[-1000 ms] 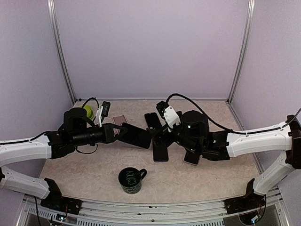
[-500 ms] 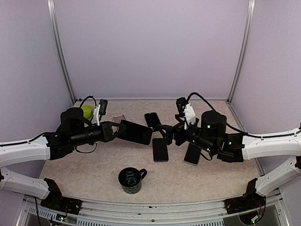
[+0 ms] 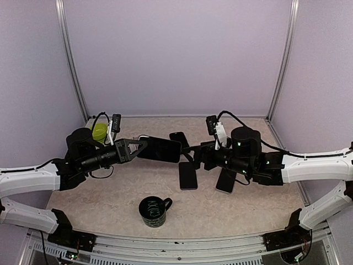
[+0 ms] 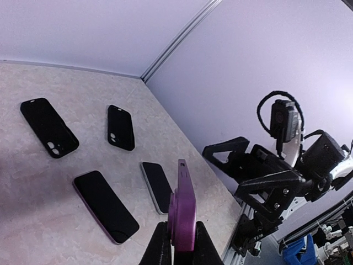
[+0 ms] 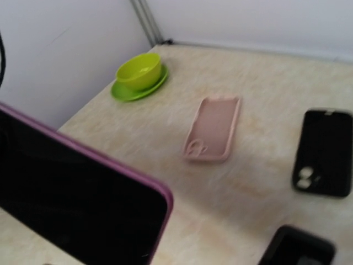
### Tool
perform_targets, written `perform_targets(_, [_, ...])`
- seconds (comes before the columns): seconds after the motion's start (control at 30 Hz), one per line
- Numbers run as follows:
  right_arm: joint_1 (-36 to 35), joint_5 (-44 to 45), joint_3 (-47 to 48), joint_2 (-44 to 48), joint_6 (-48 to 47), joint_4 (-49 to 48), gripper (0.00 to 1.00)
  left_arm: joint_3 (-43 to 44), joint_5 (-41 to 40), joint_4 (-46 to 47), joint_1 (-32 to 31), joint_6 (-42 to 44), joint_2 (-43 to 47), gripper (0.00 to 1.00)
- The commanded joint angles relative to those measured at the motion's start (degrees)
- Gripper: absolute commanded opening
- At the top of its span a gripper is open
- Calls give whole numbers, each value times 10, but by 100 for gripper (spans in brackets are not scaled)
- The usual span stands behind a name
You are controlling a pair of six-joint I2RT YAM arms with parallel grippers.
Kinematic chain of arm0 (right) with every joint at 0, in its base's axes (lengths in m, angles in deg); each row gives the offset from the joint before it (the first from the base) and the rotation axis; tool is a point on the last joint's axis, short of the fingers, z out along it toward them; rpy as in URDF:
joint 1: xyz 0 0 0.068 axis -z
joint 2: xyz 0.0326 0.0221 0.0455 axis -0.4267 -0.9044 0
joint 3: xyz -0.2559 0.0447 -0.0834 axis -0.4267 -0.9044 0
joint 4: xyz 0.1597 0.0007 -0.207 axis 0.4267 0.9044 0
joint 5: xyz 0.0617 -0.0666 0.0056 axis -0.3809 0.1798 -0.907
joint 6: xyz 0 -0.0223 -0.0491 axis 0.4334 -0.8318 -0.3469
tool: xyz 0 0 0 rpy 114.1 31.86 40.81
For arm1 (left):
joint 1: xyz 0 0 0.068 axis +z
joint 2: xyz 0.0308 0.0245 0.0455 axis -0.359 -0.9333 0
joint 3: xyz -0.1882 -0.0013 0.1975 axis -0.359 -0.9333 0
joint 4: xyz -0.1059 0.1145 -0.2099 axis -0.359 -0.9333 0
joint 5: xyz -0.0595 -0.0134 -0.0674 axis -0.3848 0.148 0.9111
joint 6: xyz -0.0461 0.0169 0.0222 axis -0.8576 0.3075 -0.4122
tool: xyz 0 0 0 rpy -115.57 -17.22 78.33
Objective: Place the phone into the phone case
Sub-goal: Pass from the left arm to the right
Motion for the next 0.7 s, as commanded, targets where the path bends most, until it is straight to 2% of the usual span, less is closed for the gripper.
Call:
perform_targets(0.0, [14, -60, 0, 0, 71, -7, 94, -8, 33, 118, 4, -21, 1, 0])
perform_targets(0.27, [46, -186, -5, -10, 121, -36, 88, -7, 49, 147, 4, -42, -22, 0])
perform_targets(0.67, [46, -269, 18, -49, 147, -84, 85, -9, 74, 207, -2, -74, -63, 0])
